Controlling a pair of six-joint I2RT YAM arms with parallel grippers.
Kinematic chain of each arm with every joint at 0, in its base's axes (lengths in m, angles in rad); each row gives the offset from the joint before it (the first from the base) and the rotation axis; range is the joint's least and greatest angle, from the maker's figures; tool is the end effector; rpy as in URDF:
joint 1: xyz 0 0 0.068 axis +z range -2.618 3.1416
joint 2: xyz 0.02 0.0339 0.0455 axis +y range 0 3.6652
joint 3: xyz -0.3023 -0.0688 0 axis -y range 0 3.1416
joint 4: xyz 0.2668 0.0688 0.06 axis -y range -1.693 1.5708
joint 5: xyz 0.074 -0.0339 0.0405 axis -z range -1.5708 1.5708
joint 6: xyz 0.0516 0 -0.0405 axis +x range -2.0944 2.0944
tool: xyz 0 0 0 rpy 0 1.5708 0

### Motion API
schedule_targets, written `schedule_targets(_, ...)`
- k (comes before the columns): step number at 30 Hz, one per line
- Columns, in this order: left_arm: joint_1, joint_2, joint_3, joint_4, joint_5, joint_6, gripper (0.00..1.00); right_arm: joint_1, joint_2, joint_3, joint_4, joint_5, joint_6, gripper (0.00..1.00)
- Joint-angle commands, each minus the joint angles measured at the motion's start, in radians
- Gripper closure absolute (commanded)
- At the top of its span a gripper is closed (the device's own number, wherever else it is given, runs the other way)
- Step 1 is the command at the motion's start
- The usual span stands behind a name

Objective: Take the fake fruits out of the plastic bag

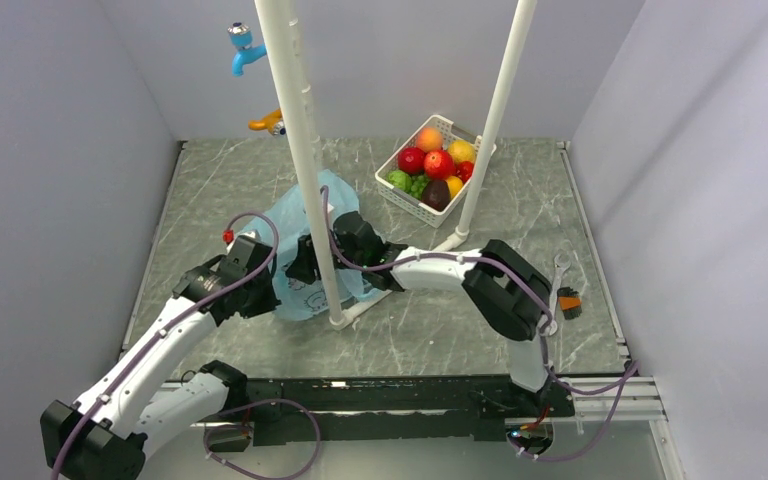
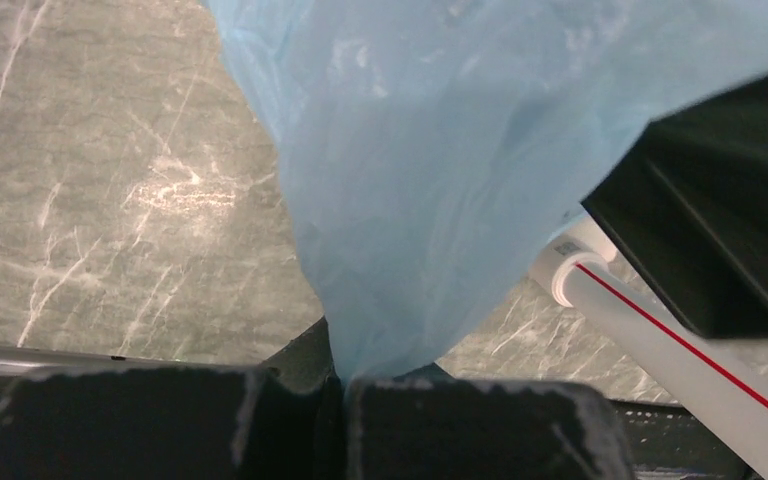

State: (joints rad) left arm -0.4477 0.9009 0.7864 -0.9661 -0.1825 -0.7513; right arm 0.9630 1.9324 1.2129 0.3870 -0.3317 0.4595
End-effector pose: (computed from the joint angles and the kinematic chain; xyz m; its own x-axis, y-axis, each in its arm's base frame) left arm 0.1509 -0.0621 0.2695 -0.8192 -0.3512 -0.4534 -0.2880 0.9356 -0.2043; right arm 0.2622 0.4063 0.2255 -0.5893 -0.1128 -0.8000 -0.7705 0.3763 0.5145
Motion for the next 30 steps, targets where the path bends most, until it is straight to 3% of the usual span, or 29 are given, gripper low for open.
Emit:
schedule_targets(1, -0.038, 0.004, 0.012, 0.035, 0.021, 0.052, 1.0, 0.003, 0.093, 0.093, -0.005, 0.058, -0.06, 0.5)
schedule_targets(10, -0.116, 0.053, 0.06, -0.016, -0.037, 0.035, 1.0, 0.007, 0.231, 0.178, 0.062, 0.153, -0.047, 0.4)
schedule_targets(15, -0.124, 0.014, 0.063, -0.096, -0.125, -0.034, 1.0, 0.006, 0.206, 0.122, 0.09, 0.398, 0.028, 0.39)
schedule_targets(18, -0.124, -0.025, 0.062, -0.163, -0.176, -0.089, 1.0, 0.004, 0.154, 0.077, 0.045, 0.645, 0.083, 0.38)
schedule_targets(21, -0.124, -0.076, 0.045, -0.209, -0.221, -0.139, 1.0, 0.003, 0.075, -0.017, 0.106, 0.785, 0.091, 0.39)
schedule_targets(30, -0.123, -0.055, 0.001, -0.198, -0.175, -0.179, 1.0, -0.025, -0.151, -0.2, 0.115, 0.998, 0.136, 0.44)
